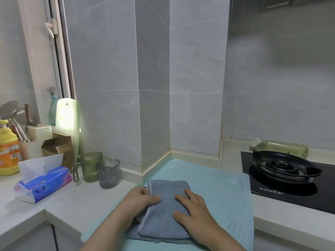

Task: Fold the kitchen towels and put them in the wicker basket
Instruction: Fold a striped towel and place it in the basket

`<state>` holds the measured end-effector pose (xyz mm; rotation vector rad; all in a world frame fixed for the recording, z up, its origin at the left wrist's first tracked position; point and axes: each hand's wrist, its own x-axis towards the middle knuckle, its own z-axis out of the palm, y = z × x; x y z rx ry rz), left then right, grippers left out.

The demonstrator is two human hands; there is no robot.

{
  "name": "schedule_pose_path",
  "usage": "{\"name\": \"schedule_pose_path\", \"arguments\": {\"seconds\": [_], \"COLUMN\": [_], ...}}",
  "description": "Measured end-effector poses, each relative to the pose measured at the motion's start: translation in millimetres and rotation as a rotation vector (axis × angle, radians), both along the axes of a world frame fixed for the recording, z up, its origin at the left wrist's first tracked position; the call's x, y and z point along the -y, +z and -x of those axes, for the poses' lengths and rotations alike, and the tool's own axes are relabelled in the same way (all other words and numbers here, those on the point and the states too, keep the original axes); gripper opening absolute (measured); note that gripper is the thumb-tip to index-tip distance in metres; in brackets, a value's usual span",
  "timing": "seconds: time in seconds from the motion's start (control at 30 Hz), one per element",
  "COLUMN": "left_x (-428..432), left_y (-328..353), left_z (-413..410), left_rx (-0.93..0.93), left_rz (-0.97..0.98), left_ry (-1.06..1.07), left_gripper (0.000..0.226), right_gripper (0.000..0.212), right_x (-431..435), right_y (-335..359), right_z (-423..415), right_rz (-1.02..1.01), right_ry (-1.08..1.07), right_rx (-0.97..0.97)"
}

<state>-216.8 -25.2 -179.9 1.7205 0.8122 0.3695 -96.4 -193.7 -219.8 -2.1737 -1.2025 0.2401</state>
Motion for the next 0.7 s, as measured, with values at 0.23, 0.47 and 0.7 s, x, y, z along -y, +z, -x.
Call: {"name": "schedule_pose_path", "arguments": {"seconds": [0.23,0.47,0.7], "left_x": [3,-8,-31], "left_y": [2,-6,-8], "left_z": [-8,-15,-2], "left_rx": [-0.205,-0.183,-0.192], "left_rz": [-0.139,-0.268,-0.399], "left_ry": [0.085,0.159,0.179], "left_gripper": [0.025,0.011,0.016], "right_gripper": [0.059,0.047,0.052], "right_x": [0,2,1], "right_y": [-1,0,6], "right_z": [-2,-2,5], "right_rz": [-0.039,-0.135,-0.031], "right_ry": [-0.008,-0.039,0.042], "right_rx": [-0.113,-0.157,-0.075]}}
